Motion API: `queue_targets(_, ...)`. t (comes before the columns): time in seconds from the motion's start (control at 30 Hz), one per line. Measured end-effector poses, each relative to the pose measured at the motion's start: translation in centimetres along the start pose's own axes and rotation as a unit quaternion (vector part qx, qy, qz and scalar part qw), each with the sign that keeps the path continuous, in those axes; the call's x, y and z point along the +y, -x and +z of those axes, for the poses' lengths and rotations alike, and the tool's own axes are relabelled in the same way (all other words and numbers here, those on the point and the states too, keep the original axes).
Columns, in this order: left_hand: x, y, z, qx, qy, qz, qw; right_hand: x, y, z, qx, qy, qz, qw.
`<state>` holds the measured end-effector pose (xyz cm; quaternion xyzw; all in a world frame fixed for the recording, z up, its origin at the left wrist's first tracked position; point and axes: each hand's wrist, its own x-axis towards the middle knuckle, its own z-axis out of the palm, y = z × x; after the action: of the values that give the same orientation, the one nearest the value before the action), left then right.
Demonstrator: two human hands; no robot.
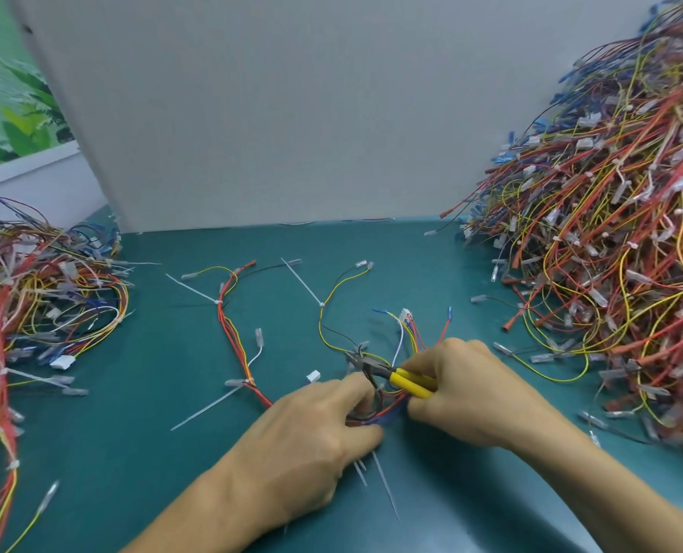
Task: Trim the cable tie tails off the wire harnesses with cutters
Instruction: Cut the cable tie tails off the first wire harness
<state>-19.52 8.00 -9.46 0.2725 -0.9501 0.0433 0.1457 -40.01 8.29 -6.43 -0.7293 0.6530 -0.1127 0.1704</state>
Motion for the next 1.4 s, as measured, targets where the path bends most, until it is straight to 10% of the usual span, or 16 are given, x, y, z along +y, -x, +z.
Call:
queue_targets(0.3, -0.4, -0.6, 0.5, 0.094, -0.02, -0.035, 0.995, 0.7, -0.3, -0.3, 0.009, -0.027, 0.005, 1.0)
queue_targets(0.8, -2.5, -1.4, 0.5, 0.053, 0.315, -0.282, 0.905, 1.5, 1.2, -3.9, 0.045, 0.122, -0.167, 0.977)
queue_targets(1.4, -2.6, -1.3, 0.5, 0.046, 0.348, -0.258, 0.9, 0.4, 1.6, -2.9, 0.01, 0.216, -0.159, 0.963)
